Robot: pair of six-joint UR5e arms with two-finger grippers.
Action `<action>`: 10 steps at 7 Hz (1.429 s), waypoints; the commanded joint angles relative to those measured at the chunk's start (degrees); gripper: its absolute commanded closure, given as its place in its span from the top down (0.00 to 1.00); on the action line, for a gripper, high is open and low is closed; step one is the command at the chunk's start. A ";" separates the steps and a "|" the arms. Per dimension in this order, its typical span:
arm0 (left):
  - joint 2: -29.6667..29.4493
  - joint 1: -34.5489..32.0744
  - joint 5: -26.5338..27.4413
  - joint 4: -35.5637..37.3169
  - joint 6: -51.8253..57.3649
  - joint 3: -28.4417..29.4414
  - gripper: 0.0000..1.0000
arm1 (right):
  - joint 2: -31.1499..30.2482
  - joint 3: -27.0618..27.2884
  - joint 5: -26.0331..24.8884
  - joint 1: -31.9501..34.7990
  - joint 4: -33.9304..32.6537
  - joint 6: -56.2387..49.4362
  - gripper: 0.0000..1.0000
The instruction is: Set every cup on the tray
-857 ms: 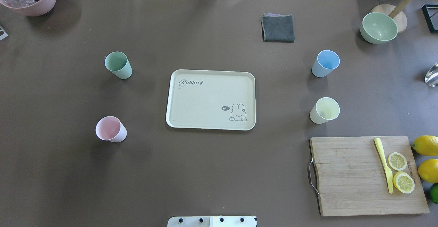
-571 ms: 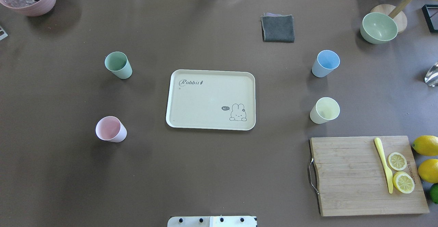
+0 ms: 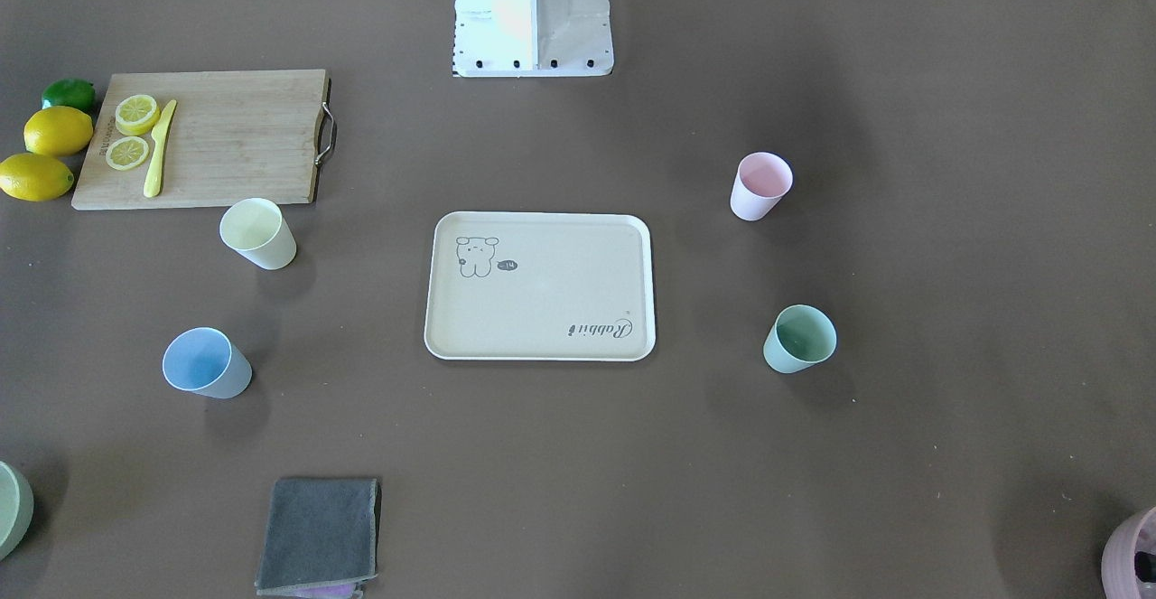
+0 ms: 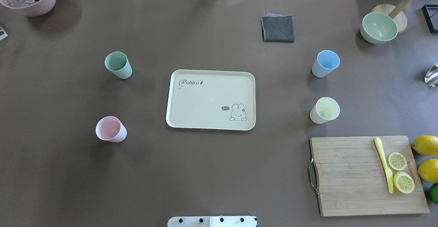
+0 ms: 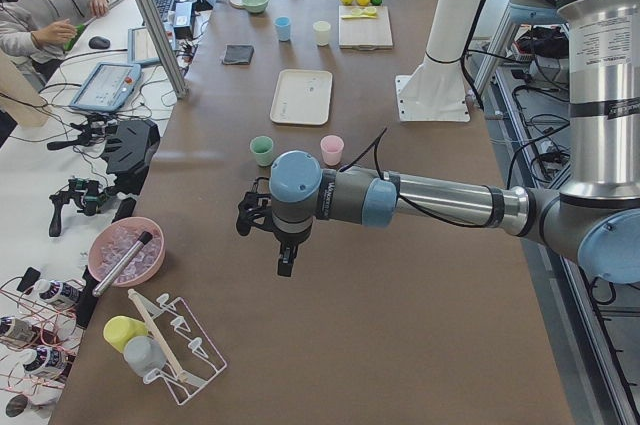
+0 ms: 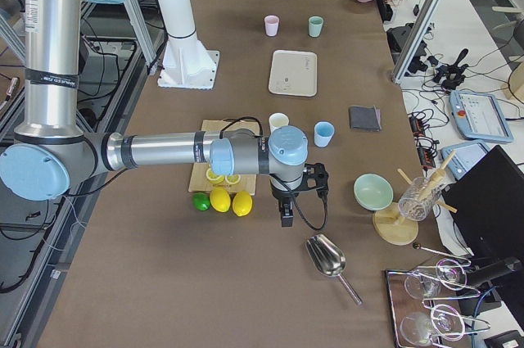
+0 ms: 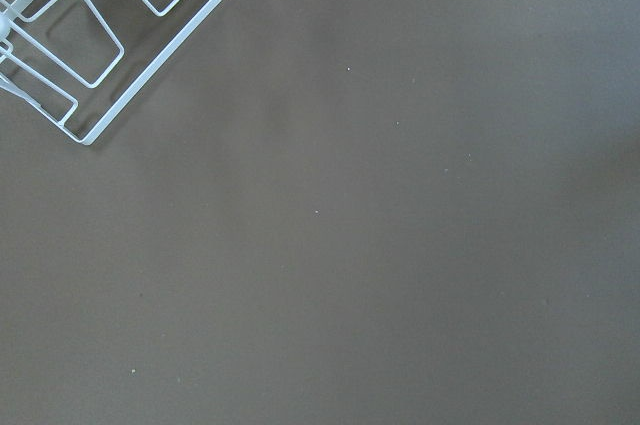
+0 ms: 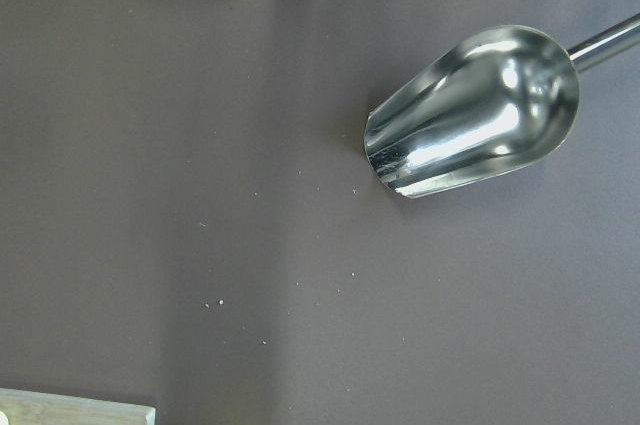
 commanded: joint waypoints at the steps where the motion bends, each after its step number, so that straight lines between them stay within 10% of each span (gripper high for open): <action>1: 0.12 0.15 0.09 -0.80 -0.01 -0.21 0.98 | 0.20 0.18 0.16 -0.02 0.03 0.01 1.00; 10: 1.53 0.32 0.09 -8.10 -7.26 -0.47 0.98 | 0.72 2.62 4.46 -5.18 4.16 9.56 0.97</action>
